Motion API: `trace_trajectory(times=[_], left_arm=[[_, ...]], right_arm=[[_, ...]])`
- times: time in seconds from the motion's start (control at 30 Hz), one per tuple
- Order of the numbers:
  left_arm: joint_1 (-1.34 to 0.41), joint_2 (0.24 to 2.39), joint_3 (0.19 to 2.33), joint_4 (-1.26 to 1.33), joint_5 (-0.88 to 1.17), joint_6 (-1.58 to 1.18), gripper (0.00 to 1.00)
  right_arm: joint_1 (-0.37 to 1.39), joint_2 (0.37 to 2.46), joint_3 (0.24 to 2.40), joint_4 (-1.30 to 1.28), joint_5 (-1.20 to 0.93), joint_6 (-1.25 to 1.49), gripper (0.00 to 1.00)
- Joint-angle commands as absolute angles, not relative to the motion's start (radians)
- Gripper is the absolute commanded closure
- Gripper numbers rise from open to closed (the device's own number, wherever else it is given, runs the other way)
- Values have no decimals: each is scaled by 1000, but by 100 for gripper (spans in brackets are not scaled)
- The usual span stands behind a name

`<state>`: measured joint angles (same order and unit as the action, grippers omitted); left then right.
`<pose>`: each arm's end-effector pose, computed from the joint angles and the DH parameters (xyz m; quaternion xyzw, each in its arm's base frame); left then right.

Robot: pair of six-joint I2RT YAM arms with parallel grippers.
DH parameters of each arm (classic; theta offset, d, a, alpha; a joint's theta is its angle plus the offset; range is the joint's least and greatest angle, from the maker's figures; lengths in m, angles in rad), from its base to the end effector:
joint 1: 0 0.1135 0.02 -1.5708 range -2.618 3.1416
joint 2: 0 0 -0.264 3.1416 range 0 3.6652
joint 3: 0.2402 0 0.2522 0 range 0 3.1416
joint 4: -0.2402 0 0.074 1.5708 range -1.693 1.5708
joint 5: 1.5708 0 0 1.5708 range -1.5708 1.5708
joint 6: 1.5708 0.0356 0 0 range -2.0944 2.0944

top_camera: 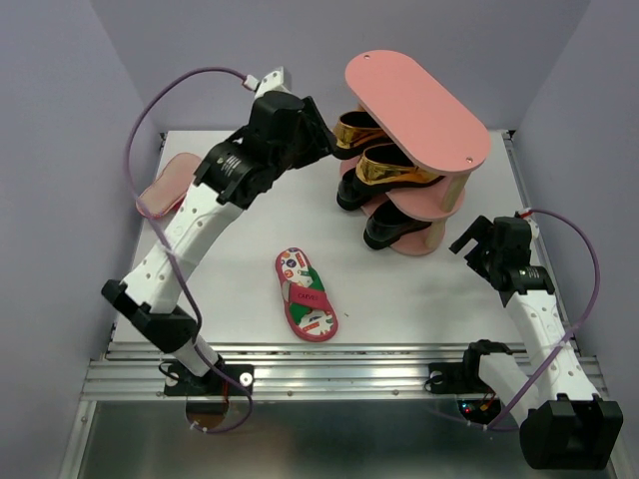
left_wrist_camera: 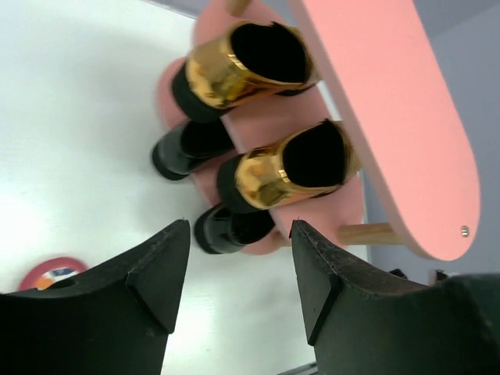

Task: Place and organize the shoes onto the shoe shelf

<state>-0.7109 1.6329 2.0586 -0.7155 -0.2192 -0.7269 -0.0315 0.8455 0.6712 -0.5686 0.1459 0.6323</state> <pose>0.2619 -0.2153 0.5017 -0.0717 0.7964 -0.3252 0.5048 0.1767 -0.0107 0.2538 0.3252 0.8537 0.0550 0.4029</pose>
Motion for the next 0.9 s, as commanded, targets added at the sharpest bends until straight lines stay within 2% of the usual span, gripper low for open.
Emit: trace_trajectory(times=[0.0,0.13,0.27,0.43,0.53,0.6,0.7,0.87], left_arm=[[-669,1490,1889,-747,-380,-675,35],[-660,1447,1662,-828,-426,-614,36],[-649,1457,1515,-913,-508,-672,39],[-485,1457,1440,-874,-488,-651,39],[-277,1486,1500,-813,-518,-597,34],[-207,1525,1560,-802,-540,-554,27],[-114,1714,1745,-850,-627,-506,15],[26,1977,2137,-888,-497,-361,15]], right_arm=[[-34,842,686,-540,149,624,0],[-34,839,686,-541,150,624,0],[-34,845,684,-535,143,620,0],[-34,850,684,-532,133,614,0],[-34,844,681,-529,130,612,0],[-34,842,680,-528,126,614,0],[-34,841,678,-525,120,609,0],[-34,847,680,-520,120,606,0]])
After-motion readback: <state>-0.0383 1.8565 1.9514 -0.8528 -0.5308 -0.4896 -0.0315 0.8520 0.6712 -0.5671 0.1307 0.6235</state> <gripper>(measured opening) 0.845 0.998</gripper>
